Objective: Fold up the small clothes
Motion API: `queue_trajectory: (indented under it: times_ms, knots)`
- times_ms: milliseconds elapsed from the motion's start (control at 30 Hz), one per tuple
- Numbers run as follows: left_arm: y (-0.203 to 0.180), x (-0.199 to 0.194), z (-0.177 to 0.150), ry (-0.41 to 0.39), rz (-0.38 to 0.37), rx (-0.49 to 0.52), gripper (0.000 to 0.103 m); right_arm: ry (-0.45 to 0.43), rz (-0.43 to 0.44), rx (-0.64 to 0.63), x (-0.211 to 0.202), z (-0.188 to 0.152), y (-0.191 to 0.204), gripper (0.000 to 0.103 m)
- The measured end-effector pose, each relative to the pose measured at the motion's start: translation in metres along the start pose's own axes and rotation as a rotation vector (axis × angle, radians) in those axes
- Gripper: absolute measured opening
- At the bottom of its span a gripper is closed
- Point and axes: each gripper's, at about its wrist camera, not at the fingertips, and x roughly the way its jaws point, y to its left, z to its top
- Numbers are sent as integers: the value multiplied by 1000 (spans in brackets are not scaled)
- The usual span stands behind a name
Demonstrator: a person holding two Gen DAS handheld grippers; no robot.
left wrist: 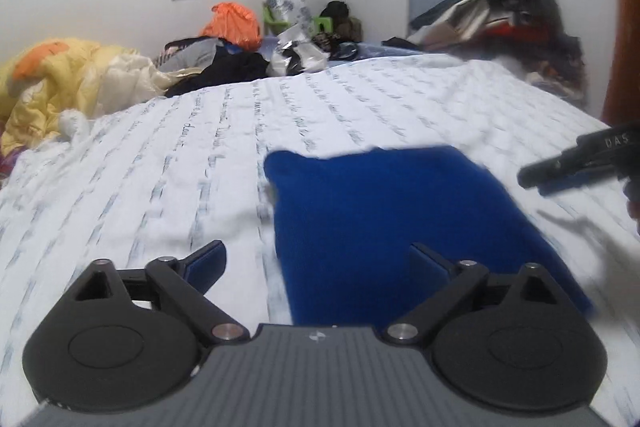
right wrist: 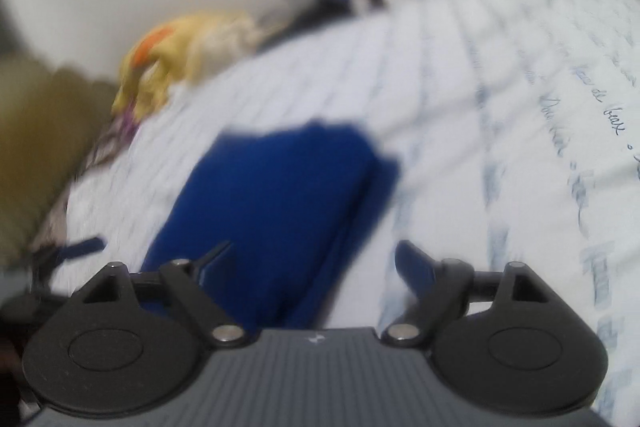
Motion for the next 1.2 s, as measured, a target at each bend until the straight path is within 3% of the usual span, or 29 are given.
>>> queue_trajectory:
  times_ms: [133,167,200,233,267,300,367,433,500,600,700,767,800,833,900,1000,1067,1133,1200]
  knots:
    - [13,90,40,137,21,-52,71,72,-9,114,59,42,-21,86]
    - [13,105,45,148,29,-50,49,85,-12,114,73,48,-20,86]
    - [10,114,49,131,43,-13,29,61,-15,87,83,53,-15,80]
    - [1,116,50,99,52,62,17,65,-28,58,94,56,-10,36]
    - [-12,113,46,38,107,164,15,77,-54,5,104,58,-1,15]
    - [-27,109,39,-28,156,284,14,69,-65,-61,108,58,9,16]
    - [-43,113,16,-85,233,432,15,-24,-152,-359,105,48,43,15]
    - [-41,119,5,-74,267,439,15,-60,-263,-666,116,23,63,15]
    - [-36,110,11,-60,251,385,20,-114,-289,-765,122,7,61,15]
    - [-26,74,16,-79,191,281,22,-97,-269,-564,106,22,51,29]
    - [-23,35,14,-95,16,152,39,-171,-155,-317,57,30,44,30]
    - [-29,32,12,-30,-126,113,59,-182,-40,-245,43,29,51,30]
    - [-34,40,8,28,-163,111,59,-153,-2,-223,45,26,55,30]
    - [-38,50,4,66,-154,106,61,-97,17,-209,57,25,57,31]
    - [-32,61,0,43,-166,66,65,16,-32,-183,92,21,52,30]
    - [-31,60,6,66,-147,61,65,-35,38,-99,113,24,28,29]
    - [-33,44,9,72,-111,71,63,8,18,-38,113,35,29,29]
    - [-34,19,0,56,-107,71,69,45,-60,-98,100,34,48,30]
    - [-35,11,-17,82,-102,70,75,30,-33,-133,71,18,60,33]
